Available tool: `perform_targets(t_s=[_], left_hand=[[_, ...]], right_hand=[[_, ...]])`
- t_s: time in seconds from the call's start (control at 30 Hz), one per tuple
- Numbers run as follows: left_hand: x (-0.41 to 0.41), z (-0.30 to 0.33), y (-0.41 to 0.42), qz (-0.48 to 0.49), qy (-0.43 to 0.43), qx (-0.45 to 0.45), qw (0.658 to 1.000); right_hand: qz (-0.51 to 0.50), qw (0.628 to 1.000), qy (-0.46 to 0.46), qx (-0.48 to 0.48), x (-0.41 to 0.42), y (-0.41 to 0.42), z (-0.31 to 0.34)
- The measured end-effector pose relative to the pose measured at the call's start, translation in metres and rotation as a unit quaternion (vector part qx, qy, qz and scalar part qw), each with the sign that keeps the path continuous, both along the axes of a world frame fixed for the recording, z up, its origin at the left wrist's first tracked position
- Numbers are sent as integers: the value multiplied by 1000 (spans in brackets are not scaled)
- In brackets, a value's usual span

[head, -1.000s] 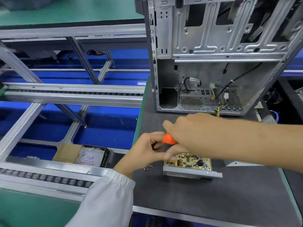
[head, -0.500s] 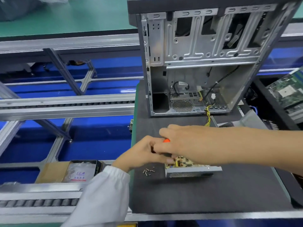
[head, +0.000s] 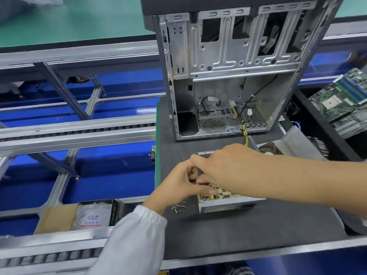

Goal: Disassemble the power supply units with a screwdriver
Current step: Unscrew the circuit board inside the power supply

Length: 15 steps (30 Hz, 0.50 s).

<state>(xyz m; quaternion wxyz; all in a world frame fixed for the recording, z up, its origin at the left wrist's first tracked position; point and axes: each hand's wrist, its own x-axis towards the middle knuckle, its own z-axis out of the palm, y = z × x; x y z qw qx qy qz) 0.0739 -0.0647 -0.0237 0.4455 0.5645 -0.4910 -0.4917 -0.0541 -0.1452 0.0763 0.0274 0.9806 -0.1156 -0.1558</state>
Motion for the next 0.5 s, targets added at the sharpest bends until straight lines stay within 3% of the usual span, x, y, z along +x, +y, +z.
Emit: perform_targets(t_s=[0.13, 0.23, 0.33, 0.43, 0.5], left_hand=[[19, 6, 4, -131, 34, 1, 991], [18, 7, -2, -99, 16, -10, 995], [10, 2, -5, -68, -7, -25, 997], [0, -2, -7, -38, 0, -5, 999], [-2, -2, -7, -34, 20, -17, 999]], right_hand=[[58, 996, 15, 72, -7, -13, -1], [110, 989, 46, 89, -7, -18, 4], [53, 991, 22, 123, -9, -20, 5], [36, 999, -8, -12, -4, -10, -4], [64, 997, -11, -44, 3, -6, -8]])
